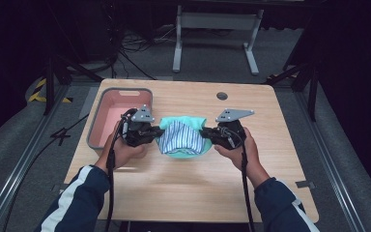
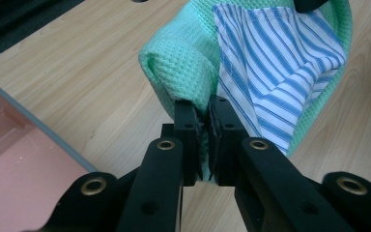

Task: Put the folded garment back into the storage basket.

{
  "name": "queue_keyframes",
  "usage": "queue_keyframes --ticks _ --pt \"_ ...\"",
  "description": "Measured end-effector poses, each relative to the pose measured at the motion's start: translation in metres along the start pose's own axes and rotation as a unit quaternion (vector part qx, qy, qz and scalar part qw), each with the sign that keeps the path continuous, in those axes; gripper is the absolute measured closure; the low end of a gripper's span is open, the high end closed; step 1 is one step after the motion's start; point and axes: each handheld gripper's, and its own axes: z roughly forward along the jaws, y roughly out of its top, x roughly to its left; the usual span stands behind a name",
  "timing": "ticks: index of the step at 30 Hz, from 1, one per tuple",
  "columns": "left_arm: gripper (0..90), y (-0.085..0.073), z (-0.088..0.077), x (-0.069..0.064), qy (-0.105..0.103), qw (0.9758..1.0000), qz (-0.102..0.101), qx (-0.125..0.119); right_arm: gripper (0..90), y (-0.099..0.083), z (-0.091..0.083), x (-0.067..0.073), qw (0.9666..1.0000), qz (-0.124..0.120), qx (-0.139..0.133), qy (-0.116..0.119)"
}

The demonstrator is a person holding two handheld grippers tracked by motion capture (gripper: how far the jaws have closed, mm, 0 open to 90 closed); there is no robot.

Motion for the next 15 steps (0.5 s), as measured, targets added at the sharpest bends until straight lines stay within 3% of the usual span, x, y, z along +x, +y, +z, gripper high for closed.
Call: queue_keyframes --ticks 15 --pt "83.6 -0.003 -0.030 0.020 0.033 0.9994 -0.001 0.007 85.0 0.032 0.022 0.016 0.9996 -0.023 -0.006 0.011"
